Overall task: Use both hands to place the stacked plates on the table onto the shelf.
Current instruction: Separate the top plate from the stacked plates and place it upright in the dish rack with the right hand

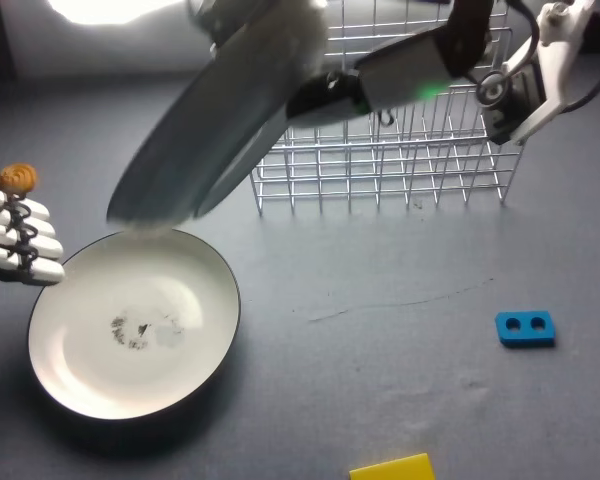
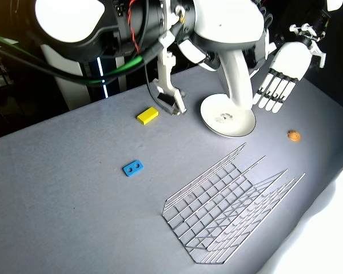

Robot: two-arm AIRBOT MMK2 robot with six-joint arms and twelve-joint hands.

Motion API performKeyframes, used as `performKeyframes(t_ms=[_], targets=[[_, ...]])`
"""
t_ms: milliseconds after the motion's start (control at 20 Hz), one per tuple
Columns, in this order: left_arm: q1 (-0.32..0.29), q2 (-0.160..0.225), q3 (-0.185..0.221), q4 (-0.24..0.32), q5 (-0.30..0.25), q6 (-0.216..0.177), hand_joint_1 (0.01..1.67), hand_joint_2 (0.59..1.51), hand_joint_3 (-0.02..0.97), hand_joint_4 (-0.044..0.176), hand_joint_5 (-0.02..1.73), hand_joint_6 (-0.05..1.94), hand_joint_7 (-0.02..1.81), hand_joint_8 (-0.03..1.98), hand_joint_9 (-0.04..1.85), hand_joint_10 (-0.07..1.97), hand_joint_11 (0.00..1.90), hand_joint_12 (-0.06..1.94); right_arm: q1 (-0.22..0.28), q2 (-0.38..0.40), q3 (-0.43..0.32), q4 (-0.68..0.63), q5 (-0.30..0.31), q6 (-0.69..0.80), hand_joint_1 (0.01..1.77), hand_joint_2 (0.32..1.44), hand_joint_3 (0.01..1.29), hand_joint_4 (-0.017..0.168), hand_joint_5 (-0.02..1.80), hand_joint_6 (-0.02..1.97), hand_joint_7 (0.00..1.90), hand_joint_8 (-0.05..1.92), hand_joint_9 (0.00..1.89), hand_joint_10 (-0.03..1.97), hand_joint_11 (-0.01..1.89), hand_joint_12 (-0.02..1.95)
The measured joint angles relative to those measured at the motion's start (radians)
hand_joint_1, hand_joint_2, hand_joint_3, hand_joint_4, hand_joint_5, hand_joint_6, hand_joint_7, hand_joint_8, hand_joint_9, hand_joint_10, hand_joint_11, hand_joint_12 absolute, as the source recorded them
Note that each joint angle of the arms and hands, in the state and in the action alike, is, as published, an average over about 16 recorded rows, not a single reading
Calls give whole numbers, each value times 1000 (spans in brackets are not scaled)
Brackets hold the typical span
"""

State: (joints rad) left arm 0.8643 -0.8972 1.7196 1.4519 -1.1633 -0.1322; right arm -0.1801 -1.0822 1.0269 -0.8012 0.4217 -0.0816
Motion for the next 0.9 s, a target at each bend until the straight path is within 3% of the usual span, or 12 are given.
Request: performKeyframes(t_ms=[250,600,900], targets=[[25,-7,-12,1,7,-4,20,1116,19,3,14,12,14,-14,20,4,21,7,16,10,31,82,-85,57,1337,989,17,1,869,1083,1016,890,1038,1010,875,1026],[43,-21,-14,-1,25,-4,19,1116,19,2,14,12,17,-14,20,4,23,6,44,21,65,287,-224,12,1361,989,17,1,871,1081,1016,877,1032,1012,870,1039],[52,-32,-10,-2,44,-5,20,1117,19,2,16,12,14,-14,20,4,22,6,60,21,107,416,-292,-27,1368,988,18,0,881,1064,1017,873,1033,1010,871,1044]])
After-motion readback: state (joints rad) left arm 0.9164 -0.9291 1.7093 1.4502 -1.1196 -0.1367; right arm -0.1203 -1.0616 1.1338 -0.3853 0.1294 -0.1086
